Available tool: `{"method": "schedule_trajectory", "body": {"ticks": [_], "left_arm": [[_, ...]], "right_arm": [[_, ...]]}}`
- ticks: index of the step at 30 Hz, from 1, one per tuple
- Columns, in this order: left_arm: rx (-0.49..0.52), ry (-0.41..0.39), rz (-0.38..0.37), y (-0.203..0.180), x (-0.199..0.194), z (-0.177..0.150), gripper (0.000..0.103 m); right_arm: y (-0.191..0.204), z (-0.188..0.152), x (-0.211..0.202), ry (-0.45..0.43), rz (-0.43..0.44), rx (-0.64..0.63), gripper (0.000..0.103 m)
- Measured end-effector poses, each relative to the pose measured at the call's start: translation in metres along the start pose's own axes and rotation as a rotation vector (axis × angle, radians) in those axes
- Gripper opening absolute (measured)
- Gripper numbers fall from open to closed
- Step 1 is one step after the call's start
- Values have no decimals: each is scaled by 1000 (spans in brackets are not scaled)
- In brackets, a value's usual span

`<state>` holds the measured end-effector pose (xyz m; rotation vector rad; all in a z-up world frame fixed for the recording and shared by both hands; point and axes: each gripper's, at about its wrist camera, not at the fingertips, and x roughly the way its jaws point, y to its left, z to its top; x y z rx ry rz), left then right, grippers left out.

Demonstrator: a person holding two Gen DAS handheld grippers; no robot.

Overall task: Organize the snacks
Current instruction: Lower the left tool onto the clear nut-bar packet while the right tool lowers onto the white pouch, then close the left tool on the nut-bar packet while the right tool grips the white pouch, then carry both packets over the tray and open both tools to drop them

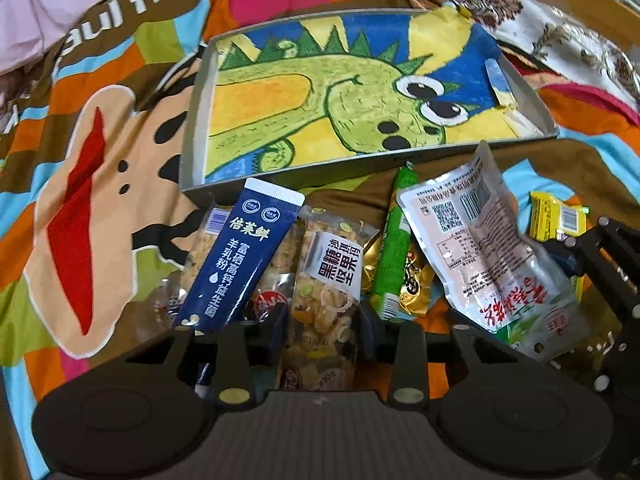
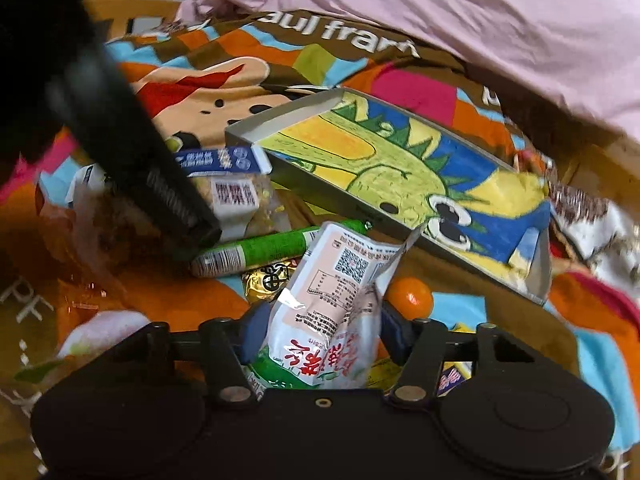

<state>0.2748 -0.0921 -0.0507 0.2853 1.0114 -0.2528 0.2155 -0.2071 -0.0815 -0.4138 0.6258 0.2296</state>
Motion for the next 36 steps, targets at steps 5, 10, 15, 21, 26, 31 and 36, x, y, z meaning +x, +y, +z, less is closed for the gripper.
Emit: {"method": "schedule_trajectory", "body": {"ticks": [5, 10, 15, 21, 26, 31, 36], "left_arm": [[-56, -19, 18, 5, -16, 1, 41], [-96, -49, 10, 8, -30, 0, 41], [-125, -90, -9, 7, -42, 1, 41], [-173, -140, -41, 7, -49, 10, 41], [-199, -191, -44, 6, -47, 25, 41], [-230, -275, -32, 4, -38, 57, 41], [-295, -329, -26, 1, -14, 95, 41]], "right_arm": [[20, -4, -8, -47, -74, -202, 54], [29, -11, -11, -78, -144, -339, 54], [26, -10, -14, -110, -201, -376, 54], [17, -6, -19, -144, -230, -342, 54], [4, -1, -16, -199, -260, -311, 56], [-24, 4, 0, -259, -329, -255, 57], [-66, 16, 19, -303, -372, -122, 57]]}}
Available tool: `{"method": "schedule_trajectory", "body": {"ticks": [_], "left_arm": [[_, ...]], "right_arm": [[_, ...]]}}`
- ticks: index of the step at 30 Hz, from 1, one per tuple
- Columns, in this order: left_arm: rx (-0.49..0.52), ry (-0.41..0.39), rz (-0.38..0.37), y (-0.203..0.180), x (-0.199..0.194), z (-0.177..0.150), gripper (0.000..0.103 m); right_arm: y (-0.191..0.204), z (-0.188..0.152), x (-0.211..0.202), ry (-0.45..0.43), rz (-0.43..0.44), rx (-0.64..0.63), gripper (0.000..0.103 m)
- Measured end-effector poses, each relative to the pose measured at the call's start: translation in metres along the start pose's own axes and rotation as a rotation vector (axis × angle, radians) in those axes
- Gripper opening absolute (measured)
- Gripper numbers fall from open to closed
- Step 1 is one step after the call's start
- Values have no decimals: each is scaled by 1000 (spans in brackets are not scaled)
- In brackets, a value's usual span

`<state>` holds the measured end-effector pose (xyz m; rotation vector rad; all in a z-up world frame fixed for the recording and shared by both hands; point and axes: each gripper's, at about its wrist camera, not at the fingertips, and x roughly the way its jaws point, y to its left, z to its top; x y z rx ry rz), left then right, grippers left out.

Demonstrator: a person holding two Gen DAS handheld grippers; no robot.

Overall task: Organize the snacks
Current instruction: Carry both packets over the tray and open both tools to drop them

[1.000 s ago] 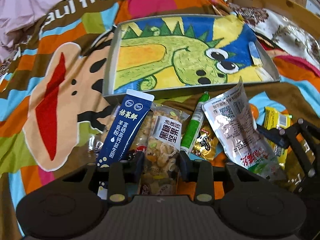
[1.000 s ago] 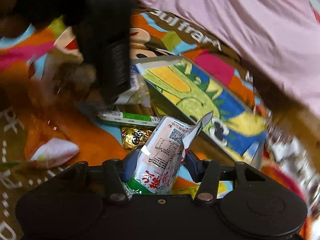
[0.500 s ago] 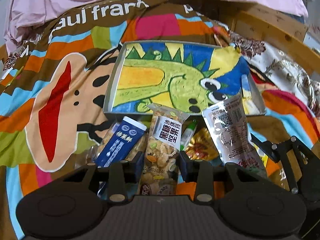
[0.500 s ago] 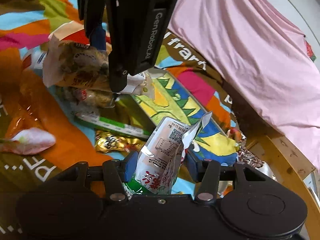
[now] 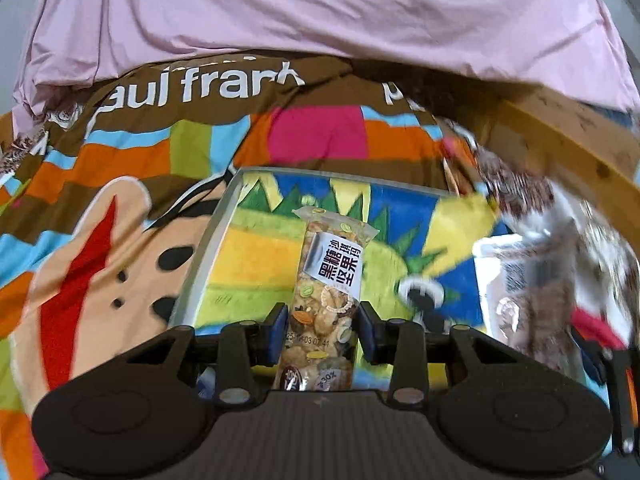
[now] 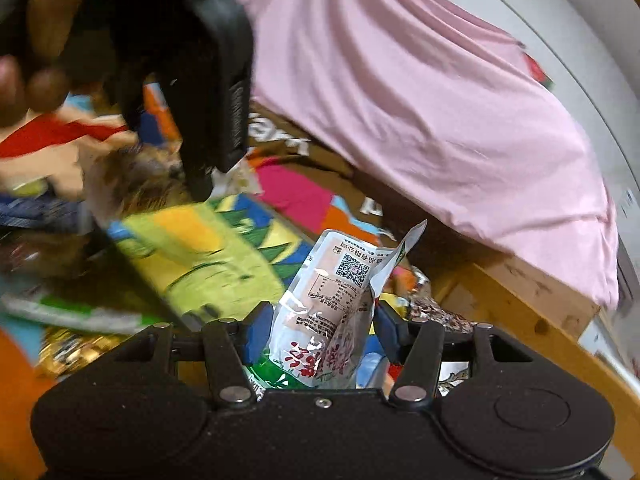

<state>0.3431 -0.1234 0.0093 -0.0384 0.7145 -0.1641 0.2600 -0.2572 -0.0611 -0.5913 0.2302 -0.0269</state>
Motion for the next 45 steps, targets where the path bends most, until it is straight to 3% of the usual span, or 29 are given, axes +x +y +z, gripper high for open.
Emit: {"method": "schedule_trajectory", "body": {"ticks": [6, 11, 16, 26, 29, 31, 33, 36, 38, 42, 45], "left_arm": [[-53, -16, -5, -20, 51, 21, 41], [-64, 5, -23, -34, 88, 23, 41], [-79, 37, -36, -36, 117, 19, 41], [-96, 69, -22, -34, 140, 6, 41], [-84, 65, -25, -36, 139, 5, 42], [-93, 66, -37, -35, 136, 5, 52], [-100, 50, -40, -34, 130, 5, 68], [-101, 28, -50, -31, 116, 6, 79], [-105, 7, -51, -29, 103, 7, 86], [-122, -71, -56, -21, 64, 5, 100], [-145, -131, -61, -13, 32, -1, 102]], "right_arm": [[-34, 2, 44, 17, -33, 129, 59], [-53, -2, 80, 92, 6, 239, 59], [-49, -7, 97, 144, 58, 245, 60], [-41, -21, 111, 237, 95, 284, 63], [-41, -22, 111, 241, 99, 291, 74], [-42, -21, 111, 233, 92, 294, 85], [-44, -20, 108, 225, 89, 300, 87], [-49, -15, 100, 207, 83, 326, 94], [-54, -11, 91, 184, 74, 347, 100], [-70, -2, 65, 128, 43, 416, 102], [-80, 4, 42, 93, 15, 461, 102]]}}
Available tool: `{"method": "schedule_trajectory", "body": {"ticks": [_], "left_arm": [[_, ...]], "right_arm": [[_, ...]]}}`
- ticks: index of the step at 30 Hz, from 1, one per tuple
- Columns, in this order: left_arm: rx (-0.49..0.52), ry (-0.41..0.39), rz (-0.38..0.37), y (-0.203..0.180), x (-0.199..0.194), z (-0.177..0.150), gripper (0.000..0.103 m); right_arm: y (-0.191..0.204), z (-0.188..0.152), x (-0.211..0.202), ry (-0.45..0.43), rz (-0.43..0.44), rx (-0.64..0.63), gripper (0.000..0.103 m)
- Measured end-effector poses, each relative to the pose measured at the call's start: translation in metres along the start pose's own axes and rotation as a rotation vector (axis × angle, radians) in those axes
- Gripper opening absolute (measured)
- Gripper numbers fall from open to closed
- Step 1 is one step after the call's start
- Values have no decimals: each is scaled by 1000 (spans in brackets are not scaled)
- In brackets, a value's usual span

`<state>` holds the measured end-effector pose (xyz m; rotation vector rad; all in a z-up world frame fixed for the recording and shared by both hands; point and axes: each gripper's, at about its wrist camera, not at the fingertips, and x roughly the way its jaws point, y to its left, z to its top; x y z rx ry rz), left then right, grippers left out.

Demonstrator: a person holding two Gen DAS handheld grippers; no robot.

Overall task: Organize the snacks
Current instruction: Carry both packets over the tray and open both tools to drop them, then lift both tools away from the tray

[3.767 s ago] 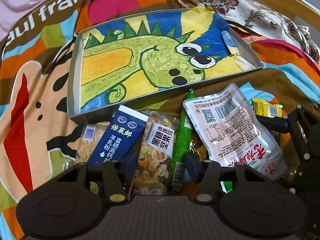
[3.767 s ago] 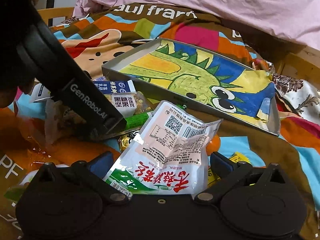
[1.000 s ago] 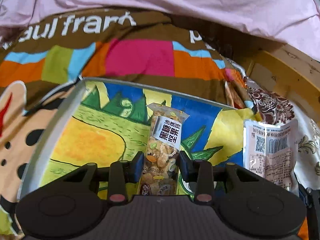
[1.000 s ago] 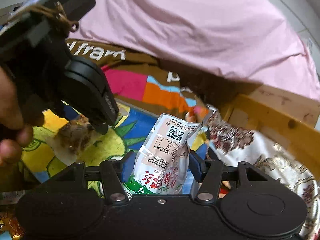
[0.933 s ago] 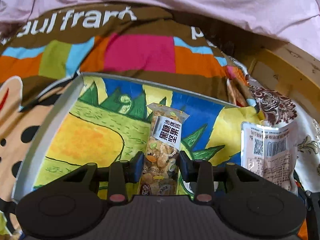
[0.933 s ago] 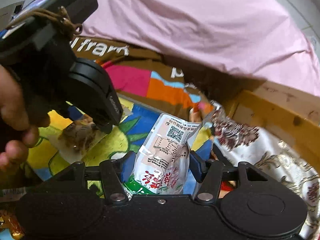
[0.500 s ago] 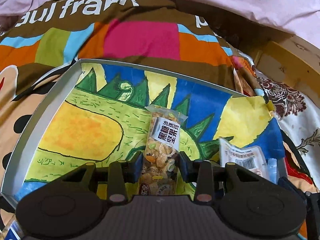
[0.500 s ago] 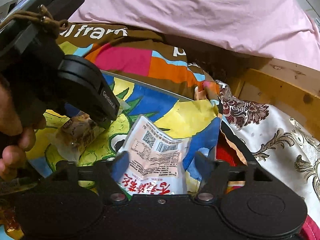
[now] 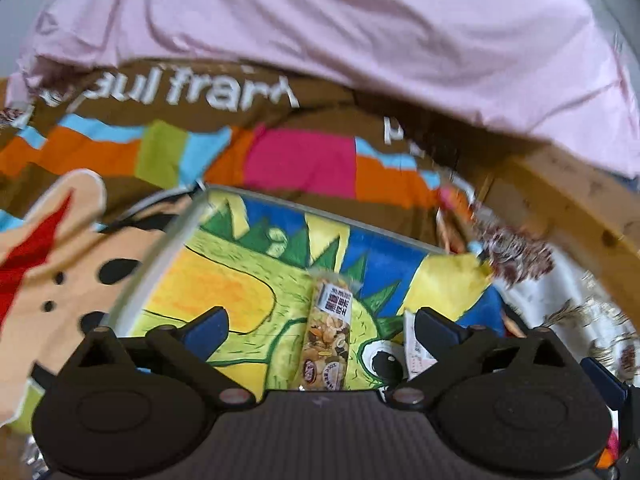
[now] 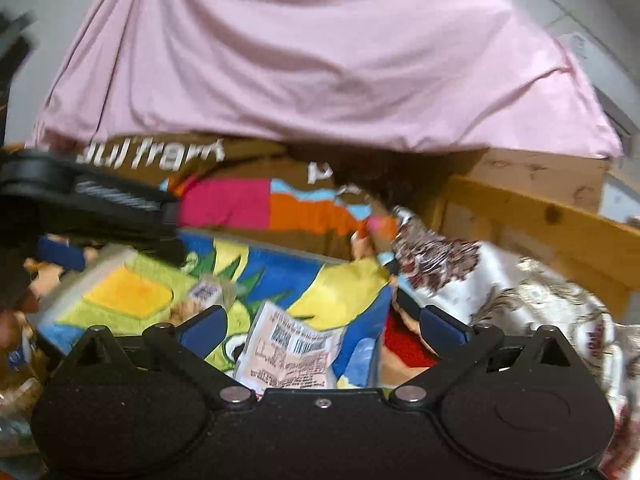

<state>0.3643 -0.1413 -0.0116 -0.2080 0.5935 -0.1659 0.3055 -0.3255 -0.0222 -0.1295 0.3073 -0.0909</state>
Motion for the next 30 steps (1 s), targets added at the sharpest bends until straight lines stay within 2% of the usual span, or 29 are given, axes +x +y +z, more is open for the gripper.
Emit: {"method": "schedule_trajectory", "body": {"ticks": [4, 10, 18, 23, 30], "left_arm": [[-7, -54, 0, 11, -42, -3, 102], [27, -98, 11, 27, -99, -18, 102], [106, -104, 27, 44, -163, -41, 102], [130, -77, 29, 59, -192, -56, 102], [145, -18, 12, 83, -217, -88, 103]], "right_arm": [[-6, 8, -34, -57, -16, 42, 102], [-3, 10, -91, -172, -8, 15, 102], [7, 8, -157, -237, 23, 32, 102], [12, 1, -189, -252, 44, 56, 102], [19, -14, -214, -202, 40, 33, 102]]}}
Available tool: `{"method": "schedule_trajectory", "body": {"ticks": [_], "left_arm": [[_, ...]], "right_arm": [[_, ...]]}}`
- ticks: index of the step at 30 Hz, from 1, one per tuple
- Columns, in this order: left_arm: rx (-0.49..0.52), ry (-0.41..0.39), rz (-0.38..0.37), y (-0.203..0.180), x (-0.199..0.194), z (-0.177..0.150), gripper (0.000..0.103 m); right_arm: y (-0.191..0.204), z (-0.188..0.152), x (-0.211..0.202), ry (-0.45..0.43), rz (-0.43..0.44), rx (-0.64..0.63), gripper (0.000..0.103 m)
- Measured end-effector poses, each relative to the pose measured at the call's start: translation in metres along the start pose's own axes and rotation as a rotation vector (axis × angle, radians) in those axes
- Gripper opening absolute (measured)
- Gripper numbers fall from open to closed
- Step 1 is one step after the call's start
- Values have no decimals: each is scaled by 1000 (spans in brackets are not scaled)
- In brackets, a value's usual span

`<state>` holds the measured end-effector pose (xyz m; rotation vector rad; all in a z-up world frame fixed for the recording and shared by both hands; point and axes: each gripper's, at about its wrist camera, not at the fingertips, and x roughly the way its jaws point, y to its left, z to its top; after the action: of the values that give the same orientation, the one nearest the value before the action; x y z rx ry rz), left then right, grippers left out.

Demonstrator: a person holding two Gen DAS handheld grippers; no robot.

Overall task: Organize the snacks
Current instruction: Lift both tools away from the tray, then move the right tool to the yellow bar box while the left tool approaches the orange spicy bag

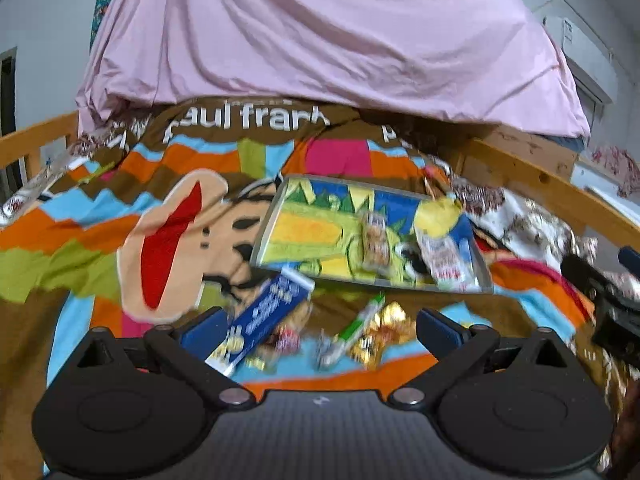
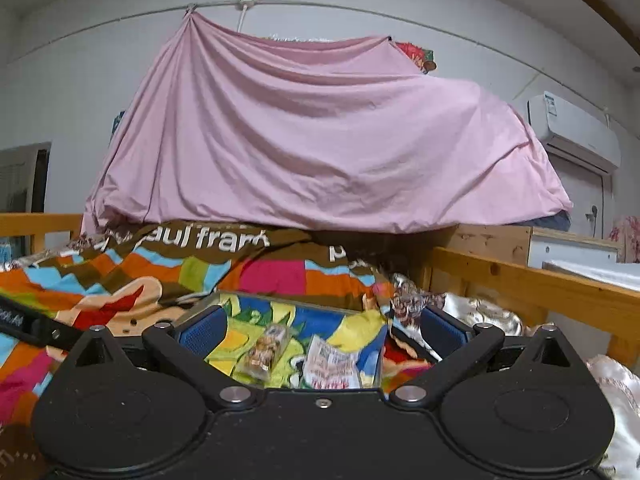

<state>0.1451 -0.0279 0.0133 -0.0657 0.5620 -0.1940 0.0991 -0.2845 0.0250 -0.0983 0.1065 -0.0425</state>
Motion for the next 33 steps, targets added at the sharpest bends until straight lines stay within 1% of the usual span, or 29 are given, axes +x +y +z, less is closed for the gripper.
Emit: {"method": "schedule_trajectory", "body": {"ticks": [6, 8, 10, 13, 15, 18, 20, 24, 28, 30, 33], "left_arm": [[59, 59, -33, 3, -9, -34, 103], [60, 93, -46, 4, -6, -43, 103], [52, 136, -66, 5, -1, -51, 103], [39, 219, -82, 6, 11, -60, 103], [17, 249, -87, 6, 18, -65, 103], [-22, 265, -100, 8, 24, -71, 102], [-43, 272, -119, 8, 29, -73, 102], [-30, 268, -135, 4, 40, -75, 102], [6, 291, -110, 0, 54, -80, 102], [3, 295, -107, 1, 59, -82, 102], [-14, 303, -103, 4, 66, -83, 102]], "right_arm": [[5, -10, -5, 84, 23, 19, 102], [8, -13, -4, 103, 30, 9, 102], [12, -16, 3, 141, 42, -8, 102], [16, -25, 20, 244, 77, -6, 102], [18, -32, 32, 326, 102, 7, 102], [19, -41, 47, 424, 108, 28, 102], [19, -46, 53, 468, 106, 39, 102], [18, -55, 62, 535, 110, 61, 102], [13, -64, 74, 593, 104, 98, 102], [10, -70, 83, 628, 100, 129, 102], [6, -75, 97, 655, 93, 165, 102]]}}
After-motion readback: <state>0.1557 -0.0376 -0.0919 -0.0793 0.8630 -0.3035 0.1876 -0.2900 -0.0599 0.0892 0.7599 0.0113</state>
